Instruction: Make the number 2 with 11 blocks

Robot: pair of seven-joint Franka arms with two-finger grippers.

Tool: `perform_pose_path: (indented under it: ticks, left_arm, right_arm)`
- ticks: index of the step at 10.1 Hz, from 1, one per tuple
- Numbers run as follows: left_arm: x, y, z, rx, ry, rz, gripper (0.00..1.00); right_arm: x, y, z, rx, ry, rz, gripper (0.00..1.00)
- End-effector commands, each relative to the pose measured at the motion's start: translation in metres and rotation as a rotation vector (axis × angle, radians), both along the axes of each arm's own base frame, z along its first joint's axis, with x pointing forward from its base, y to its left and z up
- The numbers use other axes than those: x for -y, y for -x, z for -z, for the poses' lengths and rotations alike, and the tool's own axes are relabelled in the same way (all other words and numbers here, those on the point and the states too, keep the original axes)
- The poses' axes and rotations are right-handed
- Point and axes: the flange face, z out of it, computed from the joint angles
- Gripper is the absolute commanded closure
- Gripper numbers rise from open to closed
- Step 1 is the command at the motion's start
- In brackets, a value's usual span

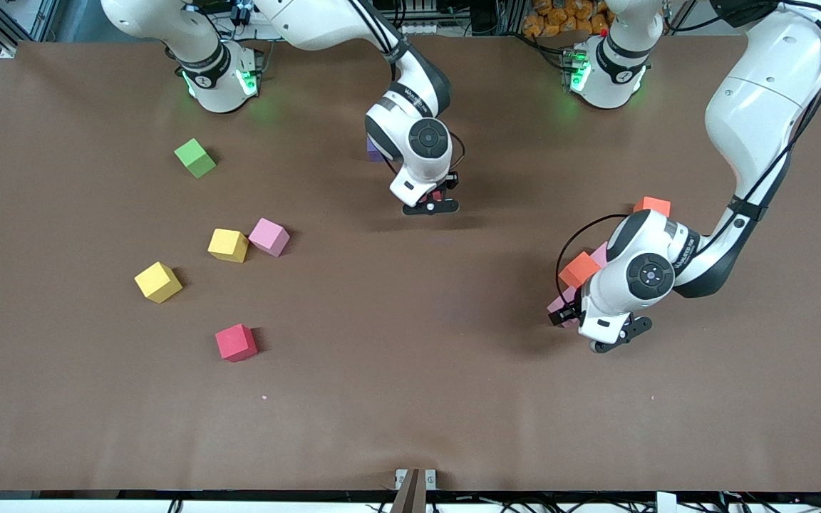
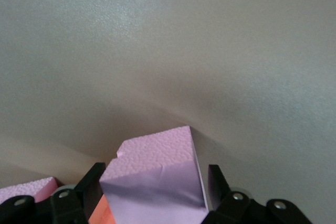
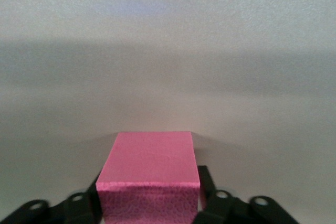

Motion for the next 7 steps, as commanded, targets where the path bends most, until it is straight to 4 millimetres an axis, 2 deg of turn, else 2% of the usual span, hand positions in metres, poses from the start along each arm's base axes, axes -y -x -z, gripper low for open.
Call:
perform_pose_path:
  ticks: [1,2,3,4,7]
  left_arm:
    - [0.002,-0.005,0.001,0.027,-0.020,0.026,0.32]
    - [0.005,-0.005,-0.002,0.033,-0.021,0.033,0.44]
    - [0.007,-0.005,-0.005,0.037,-0.022,0.041,0.50]
    - [0.009,-0.005,-0.012,0.048,-0.024,0.049,0.51]
    - [0.055,0.011,-0.042,0.035,-0.008,0.051,0.54]
  right_arm:
    - [-0.005,0.000,-0.005,0.017,0.012,0.001,0.00]
    - [-0.004,-0.003,-0.010,0.022,0.006,0.006,0.00]
    - [-0.004,-0.006,-0.023,0.024,-0.001,0.008,0.00]
    - [0.000,-0.013,-0.043,0.029,-0.011,0.019,0.00]
    - [0.036,-0.061,-0.105,0.070,-0.030,0.105,0.00]
